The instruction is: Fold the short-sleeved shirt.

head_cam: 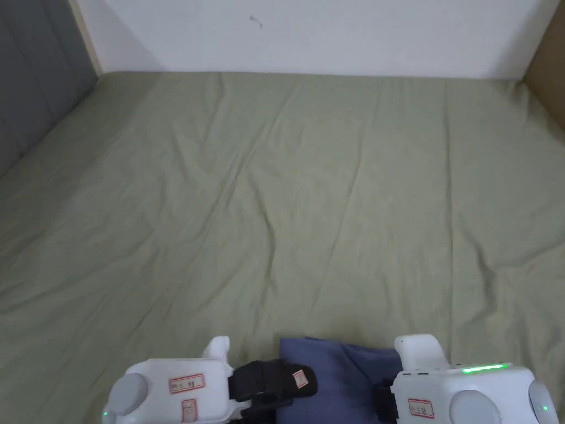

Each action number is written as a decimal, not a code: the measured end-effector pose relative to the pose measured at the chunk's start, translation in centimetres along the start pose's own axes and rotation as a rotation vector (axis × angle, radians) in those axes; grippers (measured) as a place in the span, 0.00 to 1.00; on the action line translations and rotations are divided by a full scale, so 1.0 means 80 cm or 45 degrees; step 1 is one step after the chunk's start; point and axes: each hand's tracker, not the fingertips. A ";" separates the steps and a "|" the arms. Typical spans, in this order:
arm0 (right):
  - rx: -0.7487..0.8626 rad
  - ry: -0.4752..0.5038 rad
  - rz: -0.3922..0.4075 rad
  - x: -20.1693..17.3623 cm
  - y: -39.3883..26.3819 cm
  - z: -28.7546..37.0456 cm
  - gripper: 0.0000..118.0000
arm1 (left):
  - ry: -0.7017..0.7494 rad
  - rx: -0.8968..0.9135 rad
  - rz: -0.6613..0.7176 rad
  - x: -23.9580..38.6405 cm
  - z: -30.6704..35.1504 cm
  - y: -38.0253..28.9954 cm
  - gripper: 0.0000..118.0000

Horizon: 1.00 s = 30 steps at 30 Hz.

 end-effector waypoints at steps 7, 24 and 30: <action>-0.002 -0.013 0.021 -0.001 0.001 0.004 0.01 | 0.179 -0.074 -0.051 -0.002 -0.044 0.014 0.25; 0.139 0.011 -0.046 -0.014 0.032 0.040 0.01 | 0.885 0.121 -0.319 0.019 0.225 0.152 0.23; 0.136 -0.001 -0.042 -0.019 0.053 0.024 0.01 | 1.509 0.068 -0.358 -0.005 0.324 0.218 0.23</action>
